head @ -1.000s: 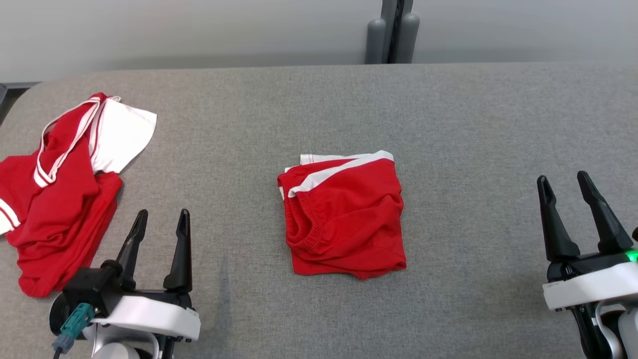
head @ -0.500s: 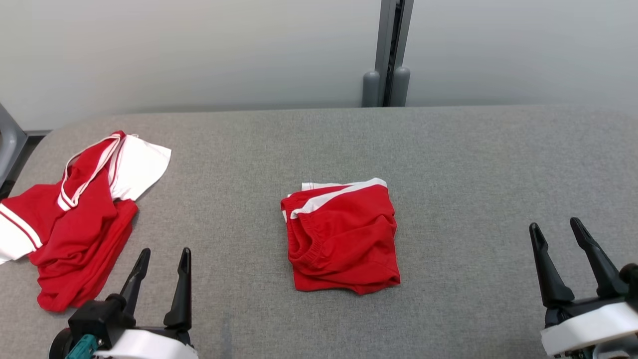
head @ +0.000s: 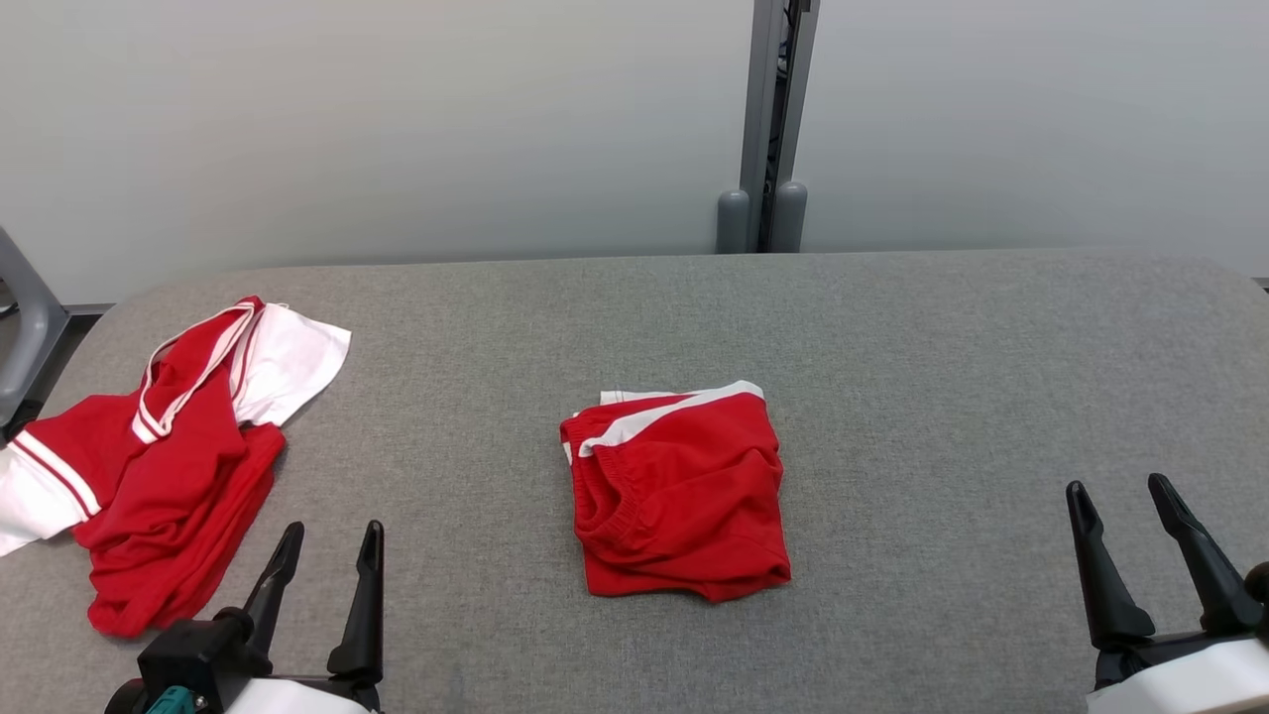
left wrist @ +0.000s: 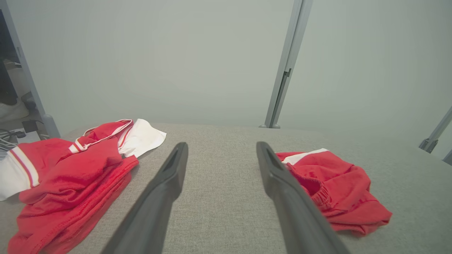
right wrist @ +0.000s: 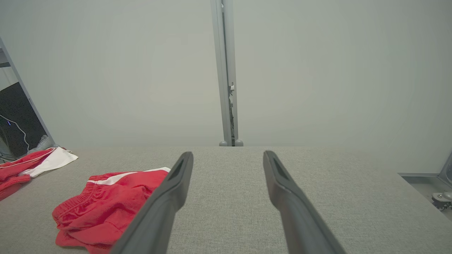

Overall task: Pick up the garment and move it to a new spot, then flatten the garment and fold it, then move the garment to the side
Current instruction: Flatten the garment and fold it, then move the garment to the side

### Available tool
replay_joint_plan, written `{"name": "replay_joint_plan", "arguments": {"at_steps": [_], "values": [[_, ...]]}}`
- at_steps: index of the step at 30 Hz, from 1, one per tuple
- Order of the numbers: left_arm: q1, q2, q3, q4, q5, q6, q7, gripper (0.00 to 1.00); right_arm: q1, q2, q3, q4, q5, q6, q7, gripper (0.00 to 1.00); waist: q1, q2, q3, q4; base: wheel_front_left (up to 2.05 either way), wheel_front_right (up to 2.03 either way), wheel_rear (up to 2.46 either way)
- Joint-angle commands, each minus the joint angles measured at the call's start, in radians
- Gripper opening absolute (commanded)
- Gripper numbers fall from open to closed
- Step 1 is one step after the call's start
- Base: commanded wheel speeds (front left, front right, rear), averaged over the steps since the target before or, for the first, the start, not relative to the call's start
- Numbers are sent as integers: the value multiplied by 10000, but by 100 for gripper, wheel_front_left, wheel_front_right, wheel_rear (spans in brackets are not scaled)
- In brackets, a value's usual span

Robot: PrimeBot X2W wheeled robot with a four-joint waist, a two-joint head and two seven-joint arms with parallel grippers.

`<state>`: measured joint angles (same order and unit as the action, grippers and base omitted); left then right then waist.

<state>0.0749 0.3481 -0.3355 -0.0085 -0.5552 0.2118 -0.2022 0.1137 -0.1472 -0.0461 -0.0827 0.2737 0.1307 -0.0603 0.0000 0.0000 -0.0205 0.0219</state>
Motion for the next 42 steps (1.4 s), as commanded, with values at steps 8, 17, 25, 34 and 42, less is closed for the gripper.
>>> {"name": "replay_joint_plan", "arguments": {"at_steps": [8, 17, 25, 34, 42], "values": [[19, 80, -6, -6, -95, 0, 27, 100, 111, 62, -113, -115, -103, 1, 156, 100, 0, 0, -48, 27, 0, 0, 0], [-157, 59, -66, 49, -113, -7, -4, 100, 49, 80, -116, -54, -110, 0, 232, 100, 0, 0, -45, 62, 0, 0, 0], [-305, 28, -128, 90, -112, -43, -42, 100, 86, 92, -156, 13, -77, 1, 246, 100, 0, 0, -49, 145, 0, 0, 0], [-901, -10, -218, -18, 77, -191, -159, 100, -518, -141, -125, 528, -23, 0, 291, 100, 0, 0, 447, 857, 0, 0, 0], [-1866, -438, -197, 154, 205, -433, -454, 100, -1749, -525, 601, 1689, -4, 0, 285, 100, 0, 0, 1443, 2084, 0, 0, 0]]}}
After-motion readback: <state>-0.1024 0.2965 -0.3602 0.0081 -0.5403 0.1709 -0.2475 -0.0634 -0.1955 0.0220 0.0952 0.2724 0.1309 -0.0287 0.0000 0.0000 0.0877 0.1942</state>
